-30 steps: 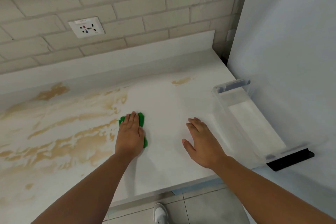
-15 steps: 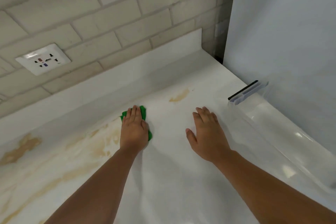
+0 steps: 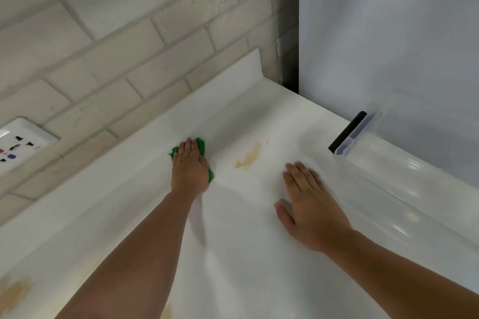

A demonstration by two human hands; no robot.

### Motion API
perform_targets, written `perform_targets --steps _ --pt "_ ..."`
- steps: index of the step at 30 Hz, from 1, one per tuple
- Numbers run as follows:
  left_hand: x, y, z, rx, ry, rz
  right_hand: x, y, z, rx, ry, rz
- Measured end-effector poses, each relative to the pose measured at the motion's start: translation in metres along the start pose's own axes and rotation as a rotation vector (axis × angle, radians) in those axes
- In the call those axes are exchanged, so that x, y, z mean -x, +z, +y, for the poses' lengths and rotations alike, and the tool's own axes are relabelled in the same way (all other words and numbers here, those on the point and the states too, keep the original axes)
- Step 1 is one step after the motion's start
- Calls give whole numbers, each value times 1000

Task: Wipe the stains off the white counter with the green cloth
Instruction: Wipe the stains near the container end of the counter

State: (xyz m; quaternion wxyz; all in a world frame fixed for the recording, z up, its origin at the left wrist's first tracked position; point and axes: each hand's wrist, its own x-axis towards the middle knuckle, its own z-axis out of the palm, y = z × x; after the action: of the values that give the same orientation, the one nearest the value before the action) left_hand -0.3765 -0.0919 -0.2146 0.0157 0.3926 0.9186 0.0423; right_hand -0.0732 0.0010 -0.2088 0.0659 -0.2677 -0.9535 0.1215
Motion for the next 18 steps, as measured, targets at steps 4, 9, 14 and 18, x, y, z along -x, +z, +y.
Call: perform_targets --steps 4,9,14,18 --pt "-24 -2 15 28 119 1 -2 -2 -1 34 -2 -7" --pt "-43 -5 37 86 255 -26 -7 -4 -2 46 10 -32" --pt "-42 0 48 117 378 -70 -7 -4 -4 31 16 -39" --pt "-20 -2 61 155 495 -68 -9 -5 -2 18 21 -31"
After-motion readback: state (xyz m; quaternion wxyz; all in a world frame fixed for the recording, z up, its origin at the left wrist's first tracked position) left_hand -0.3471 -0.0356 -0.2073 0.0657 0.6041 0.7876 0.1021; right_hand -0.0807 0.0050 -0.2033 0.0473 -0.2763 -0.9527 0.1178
